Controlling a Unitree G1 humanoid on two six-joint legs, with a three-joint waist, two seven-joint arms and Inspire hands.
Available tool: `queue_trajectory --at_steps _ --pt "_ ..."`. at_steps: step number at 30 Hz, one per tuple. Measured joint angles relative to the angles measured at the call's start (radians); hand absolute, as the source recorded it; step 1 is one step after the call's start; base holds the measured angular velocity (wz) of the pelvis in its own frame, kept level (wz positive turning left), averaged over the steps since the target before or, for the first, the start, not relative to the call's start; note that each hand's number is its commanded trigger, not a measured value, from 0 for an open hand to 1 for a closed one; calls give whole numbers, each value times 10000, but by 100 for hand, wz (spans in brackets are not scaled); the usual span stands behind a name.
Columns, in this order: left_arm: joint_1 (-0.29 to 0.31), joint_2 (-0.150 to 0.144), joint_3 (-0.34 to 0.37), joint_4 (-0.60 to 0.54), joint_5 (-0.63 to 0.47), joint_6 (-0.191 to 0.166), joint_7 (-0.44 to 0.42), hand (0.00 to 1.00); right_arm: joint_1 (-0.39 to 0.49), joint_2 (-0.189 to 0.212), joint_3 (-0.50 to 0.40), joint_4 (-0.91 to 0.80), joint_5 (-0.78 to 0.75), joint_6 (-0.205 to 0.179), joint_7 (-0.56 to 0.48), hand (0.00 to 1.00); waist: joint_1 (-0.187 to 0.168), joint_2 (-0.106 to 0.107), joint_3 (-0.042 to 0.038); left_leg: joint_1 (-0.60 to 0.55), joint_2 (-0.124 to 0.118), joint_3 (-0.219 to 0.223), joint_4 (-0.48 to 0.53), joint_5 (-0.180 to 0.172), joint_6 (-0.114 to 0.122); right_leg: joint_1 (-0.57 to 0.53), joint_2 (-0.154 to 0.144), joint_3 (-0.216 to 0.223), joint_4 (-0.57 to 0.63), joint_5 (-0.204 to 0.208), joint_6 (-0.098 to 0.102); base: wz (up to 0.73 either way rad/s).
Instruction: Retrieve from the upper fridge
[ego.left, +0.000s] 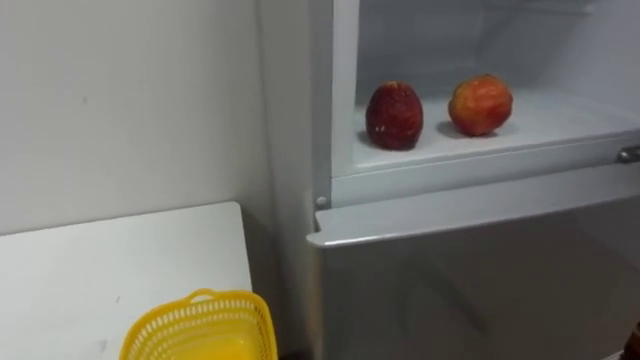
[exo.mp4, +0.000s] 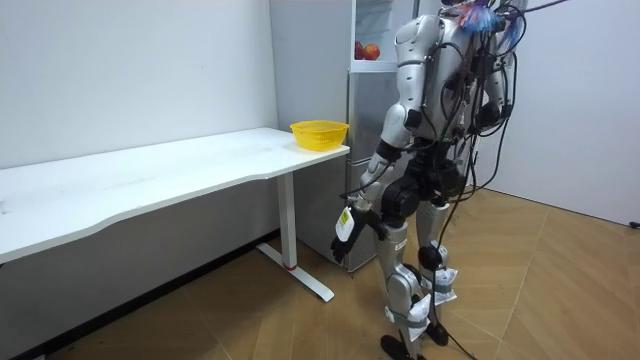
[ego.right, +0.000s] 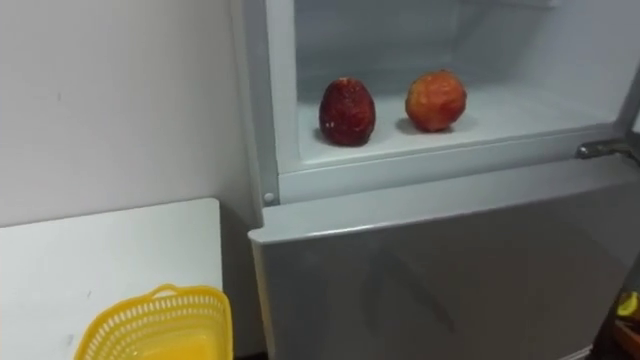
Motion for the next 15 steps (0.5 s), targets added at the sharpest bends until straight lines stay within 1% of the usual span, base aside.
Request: queue_trajectory --at_steps 2,3,5,6,8,10,12,15 --pt "-108 60 -71 196 -146 -168 19 0 -4 -3 52 -459 -3 -124 -217 0 40 -31 4 105 9 170 -28 0 -1 7 40 147 -21 0 0 -19" --pt "-87 77 -71 277 -163 -253 32 0 -5 -3 133 -863 -33 -124 -331 0 47 -10 7 140 24 230 -48 -2 -1 7 50 172 -47 0 2 -21" --pt "-110 116 -84 285 -159 -266 28 0 -9 -29 279 -1537 -273 -180 -644 0 32 -1 -5 63 32 230 -55 -3 -1 -86 65 175 -44 28 6 -6" --pt "-138 142 -107 275 -162 -275 28 0 -49 -72 363 -1834 -339 -323 -807 0 31 -1 -17 -40 37 230 -57 -3 -2 -198 95 173 -20 52 11 6" --pt "-124 178 -235 271 -265 -354 29 0 -94 -91 503 -2223 -454 -453 -1011 0 57 -9 -23 -88 43 229 -66 -3 -2 -316 104 168 36 80 9 2" --pt "-116 233 -437 276 -334 -384 25 0 -168 -125 755 -2547 -715 -474 -1142 0 68 0 -39 -179 66 229 -61 -3 -2 -337 101 145 58 125 -3 0" --pt "-107 353 -765 262 -343 -402 3 0 -350 -162 1073 -2907 -844 -557 -1262 0 62 -25 -49 -222 84 229 -52 -2 -2 -443 106 134 76 141 -22 0" --pt "-136 402 -1044 278 -357 -424 -19 0 -541 -369 1344 -3295 -891 -675 -1476 0 116 -63 -44 -215 93 230 -23 -2 -4 -438 112 129 58 156 -41 0"
